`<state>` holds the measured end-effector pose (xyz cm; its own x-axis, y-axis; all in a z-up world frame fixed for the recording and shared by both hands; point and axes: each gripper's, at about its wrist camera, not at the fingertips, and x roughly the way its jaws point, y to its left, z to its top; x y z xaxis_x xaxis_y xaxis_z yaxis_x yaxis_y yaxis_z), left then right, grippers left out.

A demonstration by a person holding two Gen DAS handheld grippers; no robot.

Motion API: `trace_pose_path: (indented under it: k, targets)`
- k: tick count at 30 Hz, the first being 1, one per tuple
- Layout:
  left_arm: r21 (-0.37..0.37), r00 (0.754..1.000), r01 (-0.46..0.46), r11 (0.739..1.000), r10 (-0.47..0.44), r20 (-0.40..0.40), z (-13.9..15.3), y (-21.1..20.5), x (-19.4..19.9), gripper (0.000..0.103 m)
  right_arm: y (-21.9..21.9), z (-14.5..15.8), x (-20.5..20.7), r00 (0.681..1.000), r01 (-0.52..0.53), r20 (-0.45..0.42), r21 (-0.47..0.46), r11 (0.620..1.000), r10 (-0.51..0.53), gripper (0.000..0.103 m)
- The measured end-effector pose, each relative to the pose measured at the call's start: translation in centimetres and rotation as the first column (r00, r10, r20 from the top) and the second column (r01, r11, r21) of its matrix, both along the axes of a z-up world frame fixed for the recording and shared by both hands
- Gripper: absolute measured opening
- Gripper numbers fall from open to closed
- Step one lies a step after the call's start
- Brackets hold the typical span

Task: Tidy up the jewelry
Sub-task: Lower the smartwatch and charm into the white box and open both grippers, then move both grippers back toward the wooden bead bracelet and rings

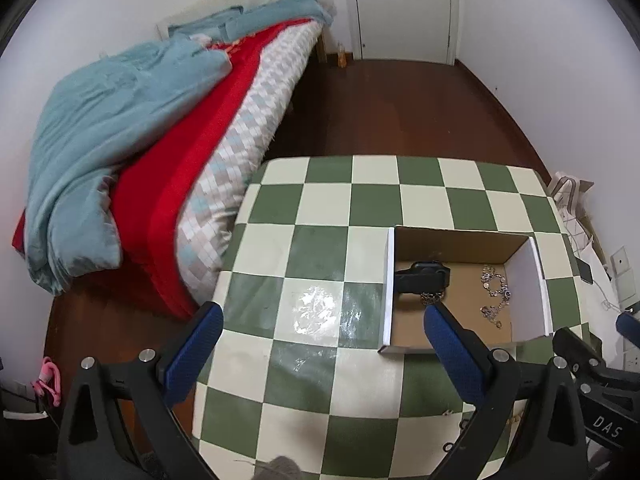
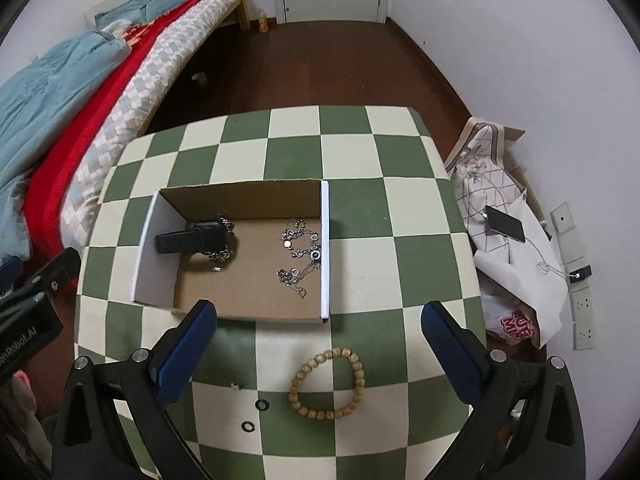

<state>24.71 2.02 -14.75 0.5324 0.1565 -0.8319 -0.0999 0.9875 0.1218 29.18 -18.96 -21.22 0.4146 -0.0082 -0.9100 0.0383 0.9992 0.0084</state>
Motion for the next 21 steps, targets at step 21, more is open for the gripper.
trace_pose_path:
  k: [21]
  targets:
    - [-0.019, 0.977, 0.043, 0.999, -0.038, 0.210, 8.3, 0.0, -9.0, 0.102, 0.5, 9.7, -9.7, 0.975, -0.004, 0.224, -0.016, 1.000, 0.007, 0.103]
